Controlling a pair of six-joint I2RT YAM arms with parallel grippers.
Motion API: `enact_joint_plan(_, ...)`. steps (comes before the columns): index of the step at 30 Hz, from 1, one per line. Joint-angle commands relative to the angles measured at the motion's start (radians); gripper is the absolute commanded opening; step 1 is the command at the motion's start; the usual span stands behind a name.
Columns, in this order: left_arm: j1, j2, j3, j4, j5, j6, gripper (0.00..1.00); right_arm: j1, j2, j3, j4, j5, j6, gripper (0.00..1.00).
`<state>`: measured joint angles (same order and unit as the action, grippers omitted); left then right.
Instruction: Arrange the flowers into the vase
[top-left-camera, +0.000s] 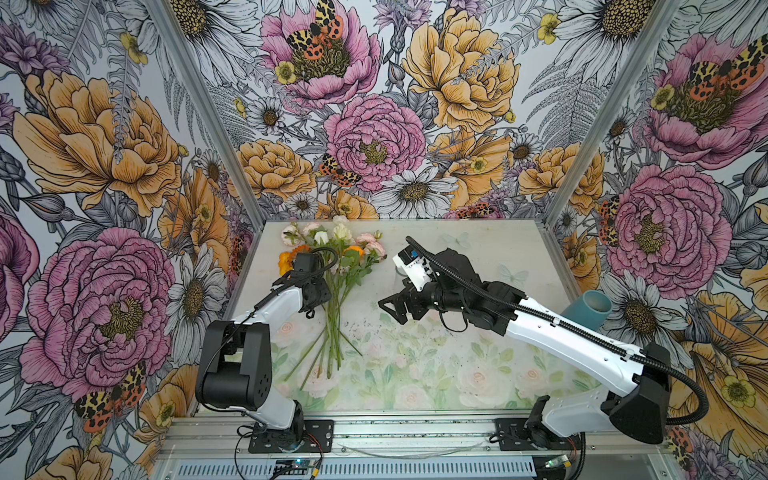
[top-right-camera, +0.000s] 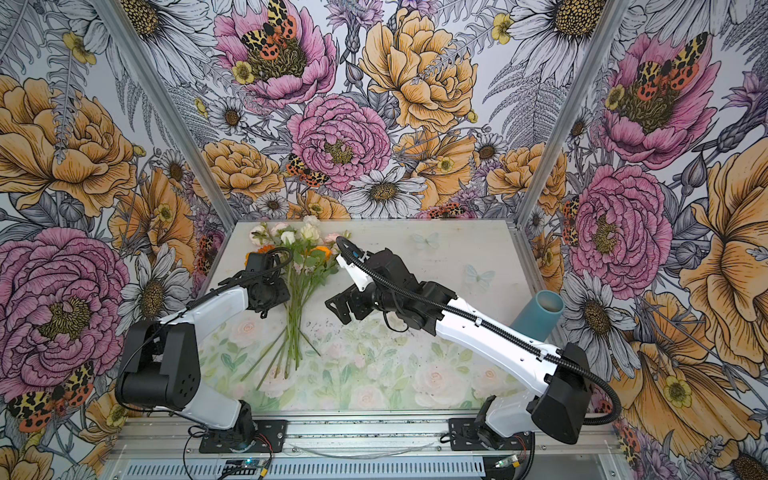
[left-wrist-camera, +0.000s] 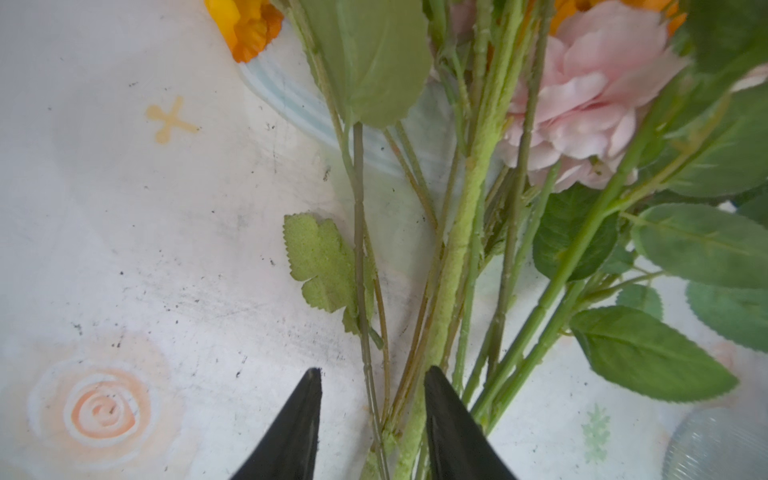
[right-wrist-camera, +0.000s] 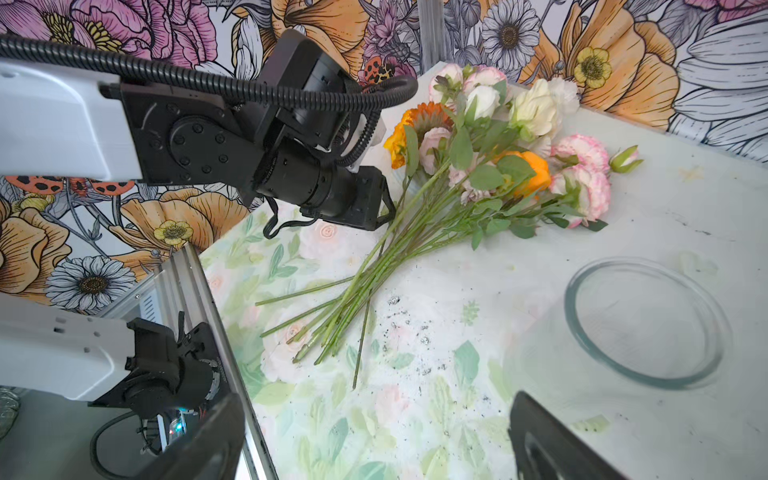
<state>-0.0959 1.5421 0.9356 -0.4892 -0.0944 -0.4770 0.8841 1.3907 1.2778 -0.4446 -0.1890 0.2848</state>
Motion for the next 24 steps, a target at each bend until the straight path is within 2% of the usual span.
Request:
enact_joint_plan(1,-0.006,0.01,0.012,0.037,0.041,0.025,0.42,-0.001,0.02,0.03,0.006,-0.01,0.011,1.0)
enact_joint_plan(3,-0.015,0.029,0.02,0.055,0.062,0.032,0.39,-0.002,0.021,0.028,0.006,-0.008,0.014,0.99)
enact_joint_plan(9,-0.041,0.039,0.028,0.056,0.038,0.025,0.39,0.0,0.018,0.018,0.007,0.003,0.017,1.0)
enact_joint_plan(18,-0.013,0.09,0.019,0.055,0.045,0.018,0.31,0.0,0.013,0.013,0.007,0.001,0.024,1.0)
enact_joint_plan(24,-0.012,0.038,0.025,0.038,0.042,0.03,0.07,0.004,0.019,0.012,0.009,0.002,0.037,0.99)
